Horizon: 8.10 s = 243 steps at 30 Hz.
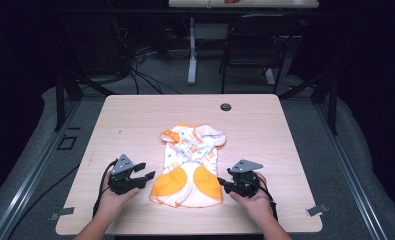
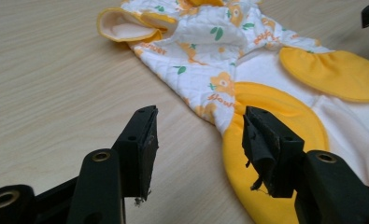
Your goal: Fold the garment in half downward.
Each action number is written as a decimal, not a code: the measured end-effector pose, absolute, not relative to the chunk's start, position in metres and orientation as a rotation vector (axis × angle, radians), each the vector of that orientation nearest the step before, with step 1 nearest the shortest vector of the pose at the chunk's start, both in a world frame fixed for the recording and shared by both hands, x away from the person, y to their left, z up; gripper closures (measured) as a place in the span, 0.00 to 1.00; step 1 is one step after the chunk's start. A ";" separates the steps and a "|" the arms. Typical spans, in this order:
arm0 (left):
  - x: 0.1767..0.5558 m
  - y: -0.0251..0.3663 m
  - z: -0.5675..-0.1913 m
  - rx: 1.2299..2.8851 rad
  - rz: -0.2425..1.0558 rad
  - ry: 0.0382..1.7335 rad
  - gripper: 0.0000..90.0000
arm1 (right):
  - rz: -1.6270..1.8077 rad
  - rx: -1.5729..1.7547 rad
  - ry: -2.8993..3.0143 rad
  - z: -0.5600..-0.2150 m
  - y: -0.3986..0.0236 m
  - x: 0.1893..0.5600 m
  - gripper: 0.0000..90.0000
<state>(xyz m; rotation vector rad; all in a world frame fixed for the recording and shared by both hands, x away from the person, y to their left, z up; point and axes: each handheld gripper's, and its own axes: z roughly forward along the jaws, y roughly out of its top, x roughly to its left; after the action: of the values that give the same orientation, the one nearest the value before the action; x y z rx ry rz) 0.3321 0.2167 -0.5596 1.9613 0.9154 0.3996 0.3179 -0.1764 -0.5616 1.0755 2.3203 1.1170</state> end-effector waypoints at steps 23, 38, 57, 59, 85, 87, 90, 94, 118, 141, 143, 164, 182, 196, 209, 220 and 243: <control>0.336 0.198 -0.559 2.040 0.347 0.870 0.79 | 1.061 0.954 2.417 -0.558 -0.150 0.321 0.83; 0.341 0.171 -0.576 2.177 0.316 0.800 0.99 | 0.960 0.901 2.491 -0.572 -0.137 0.325 0.96; 0.316 0.168 -0.577 2.261 0.277 0.723 1.00 | 0.967 0.849 2.573 -0.572 -0.142 0.312 0.97; 0.314 0.168 -0.577 2.265 0.271 0.717 1.00 | 0.956 0.834 2.593 -0.571 -0.142 0.307 0.97; 0.309 0.186 -0.563 2.160 0.208 0.734 0.81 | 1.163 0.878 2.574 -0.552 -0.154 0.302 0.85; 0.312 0.187 -0.565 2.155 0.198 0.735 0.77 | 1.155 0.897 2.547 -0.553 -0.156 0.306 0.82; 0.316 0.188 -0.569 2.164 0.196 0.728 0.72 | 1.120 0.913 2.551 -0.557 -0.156 0.312 0.79; 0.332 0.189 -0.569 2.145 0.189 0.805 0.69 | 1.096 0.936 2.609 -0.560 -0.155 0.321 0.78; 0.435 0.170 -0.514 2.163 0.227 0.888 0.79 | 0.940 0.993 2.623 -0.508 -0.146 0.423 0.81; 0.489 0.150 -0.531 2.168 0.265 0.946 0.79 | 0.809 1.065 2.606 -0.521 -0.113 0.486 0.79; 0.490 0.150 -0.532 2.169 0.268 0.950 0.78 | 0.806 1.071 2.602 -0.523 -0.114 0.487 0.78; 0.496 0.135 -0.561 2.227 0.257 0.971 0.65 | 0.751 1.191 2.580 -0.547 -0.119 0.497 0.66; 0.494 0.139 -0.574 2.201 0.264 0.997 0.61 | 0.832 1.268 2.562 -0.558 -0.125 0.497 0.62; 0.492 0.135 -0.573 2.224 0.282 0.986 0.69 | 0.831 1.272 2.601 -0.557 -0.123 0.497 0.63; 0.490 0.135 -0.571 2.241 0.254 0.983 0.83 | 0.819 1.258 2.630 -0.560 -0.116 0.495 0.82; 0.489 0.137 -0.568 2.268 0.235 0.983 0.93 | 0.815 1.179 2.620 -0.559 -0.111 0.489 0.93; 0.484 0.149 -0.529 2.215 0.315 0.926 0.94 | 0.879 0.998 2.561 -0.521 -0.112 0.481 0.94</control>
<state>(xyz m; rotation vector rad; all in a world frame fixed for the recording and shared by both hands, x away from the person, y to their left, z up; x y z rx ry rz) 0.4843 0.1487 -0.5290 2.2149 0.9259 0.3148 0.4812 -0.1120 -0.5210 0.9983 2.5608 0.8786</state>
